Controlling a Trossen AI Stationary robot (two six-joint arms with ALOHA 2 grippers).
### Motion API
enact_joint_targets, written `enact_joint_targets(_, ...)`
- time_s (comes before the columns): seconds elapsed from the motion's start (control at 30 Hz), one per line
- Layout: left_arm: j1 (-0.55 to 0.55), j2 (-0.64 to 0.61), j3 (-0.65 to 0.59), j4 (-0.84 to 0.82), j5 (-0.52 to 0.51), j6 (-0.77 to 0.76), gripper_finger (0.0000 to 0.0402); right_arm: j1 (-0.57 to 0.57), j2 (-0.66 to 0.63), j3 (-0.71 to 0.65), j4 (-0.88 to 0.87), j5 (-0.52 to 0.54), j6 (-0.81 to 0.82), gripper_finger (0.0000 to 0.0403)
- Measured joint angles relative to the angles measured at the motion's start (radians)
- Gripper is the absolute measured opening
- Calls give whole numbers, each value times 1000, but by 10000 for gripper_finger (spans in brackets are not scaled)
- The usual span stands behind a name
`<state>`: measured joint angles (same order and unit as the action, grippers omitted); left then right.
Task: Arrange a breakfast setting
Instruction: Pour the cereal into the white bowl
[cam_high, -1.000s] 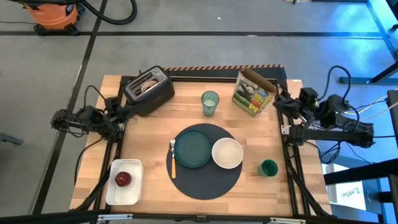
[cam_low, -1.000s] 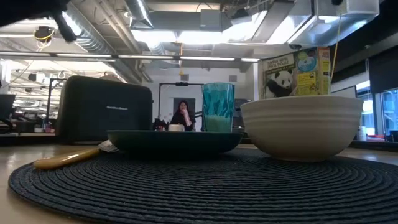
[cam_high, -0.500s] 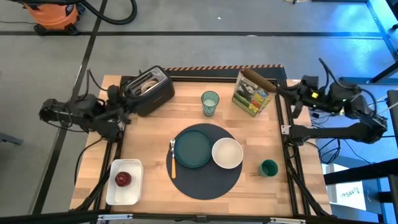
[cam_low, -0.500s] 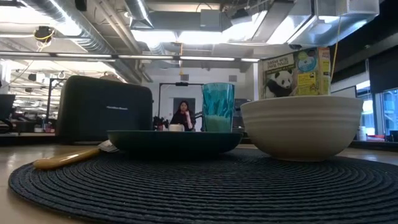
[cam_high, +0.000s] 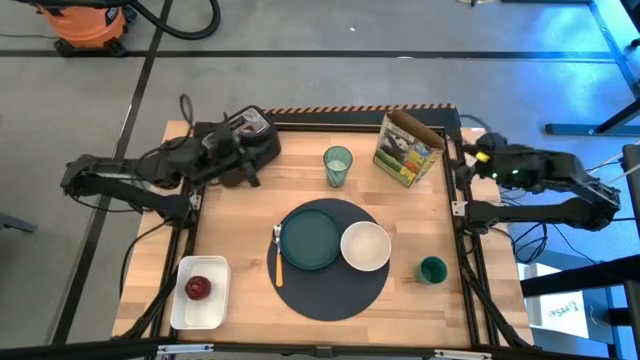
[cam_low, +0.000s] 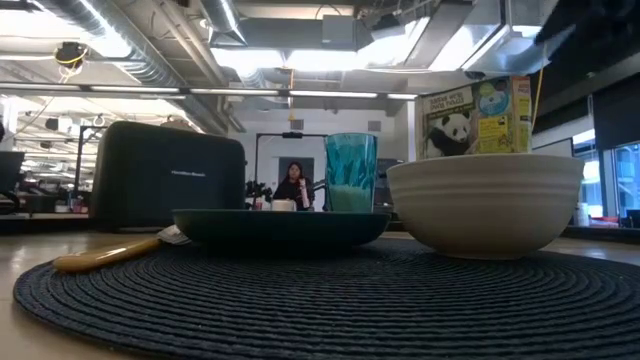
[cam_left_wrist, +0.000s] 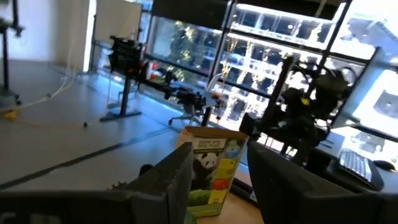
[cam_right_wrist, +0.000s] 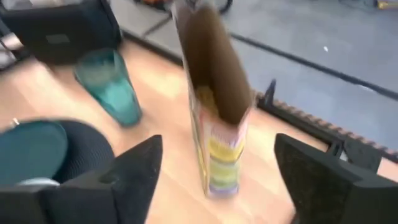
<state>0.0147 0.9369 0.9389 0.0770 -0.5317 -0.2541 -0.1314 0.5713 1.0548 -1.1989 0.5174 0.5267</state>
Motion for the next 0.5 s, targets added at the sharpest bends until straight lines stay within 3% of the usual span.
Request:
enact_joint_targets(0.2,123,94,83,2,119,-30,151,0,0,-174,21,-37,19,323)
enact_joint_targets(0.5,283,179,173,1,348,-34,151,-26,-56,-352,211,45,20,324)
